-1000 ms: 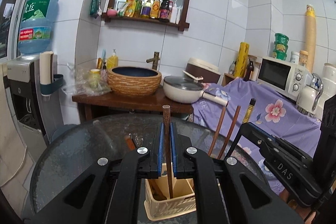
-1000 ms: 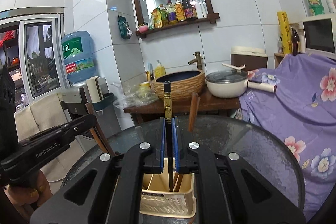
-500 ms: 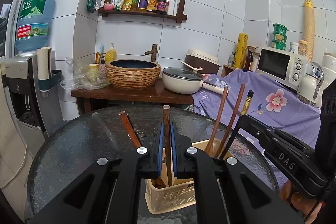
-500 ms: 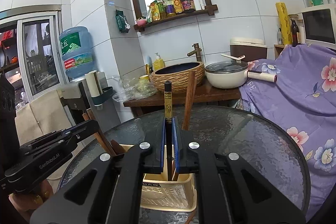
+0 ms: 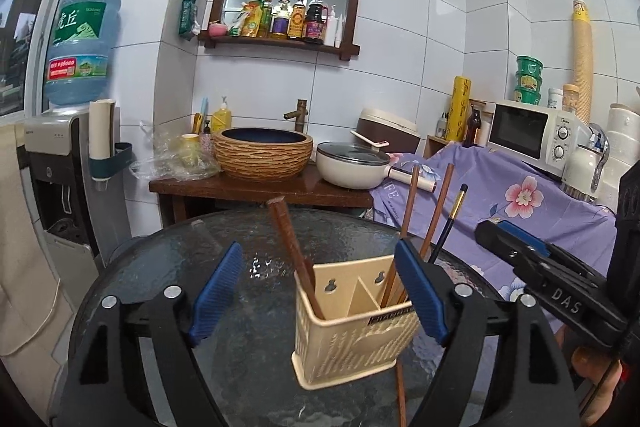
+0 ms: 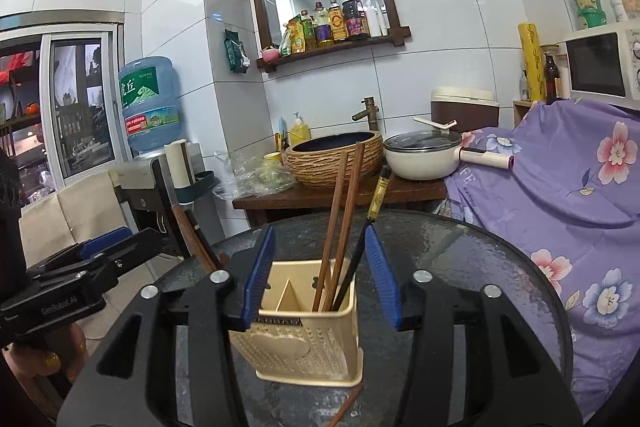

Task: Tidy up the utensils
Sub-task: 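Open both tools to release the chopsticks and withdraw, then move both open tools down to the metal spoon and brown chopstick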

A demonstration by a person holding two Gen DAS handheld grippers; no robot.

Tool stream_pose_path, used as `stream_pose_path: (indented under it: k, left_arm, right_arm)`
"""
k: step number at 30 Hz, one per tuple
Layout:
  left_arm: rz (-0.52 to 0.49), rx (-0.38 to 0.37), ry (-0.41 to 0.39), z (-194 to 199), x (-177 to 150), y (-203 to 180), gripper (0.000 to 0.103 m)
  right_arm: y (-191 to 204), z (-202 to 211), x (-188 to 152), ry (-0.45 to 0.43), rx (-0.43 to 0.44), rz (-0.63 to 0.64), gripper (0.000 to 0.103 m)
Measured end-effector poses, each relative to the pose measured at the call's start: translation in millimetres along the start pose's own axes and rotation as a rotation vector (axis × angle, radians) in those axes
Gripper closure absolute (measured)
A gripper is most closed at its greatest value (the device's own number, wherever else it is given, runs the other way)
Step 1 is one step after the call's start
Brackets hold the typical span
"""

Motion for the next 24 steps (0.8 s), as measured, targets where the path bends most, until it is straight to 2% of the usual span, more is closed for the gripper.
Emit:
stream_pose_path:
  k: [6, 11, 17, 20, 24]
  left_arm:
    - [0.039, 0.007, 0.072, 9.7, -32.7, 14.4, 0.017]
    - [0.047, 0.006, 0.209, -0.6, -80.6, 19.2, 0.017]
    - [0.088, -0.021, 0.337, -13.3, -127.8, 17.9, 0.017]
    - [0.087, -0.039, 0.387, -17.8, -147.4, 12.4, 0.019]
    - [0.094, -0.063, 0.445, -24.2, -168.1, 5.5, 0.028]
  right_arm:
    - [-4.6, 12.4, -31.8, 0.083, 0.0, -0.031, 0.051]
    - [-14.8, 10.5, -68.9, 0.186, -0.031, -0.044, 0.051]
    - [-26.8, 1.9, -115.4, 0.332, -0.079, -0.061, 0.051]
    - [-30.7, -7.6, -139.6, 0.411, -0.089, -0.081, 0.051]
    - [-32.7, -20.8, -163.2, 0.512, -0.093, -0.121, 0.054]
Point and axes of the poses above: each gripper's, at about its wrist camera, not at the fingertips, and z roughly against the way its jaws point, y to its left, x to its top, the point moved 8 cm from there along -z, roughly the way its jaws point, and after that the axes turned 1 degree about -z, right-handed, at the moved point
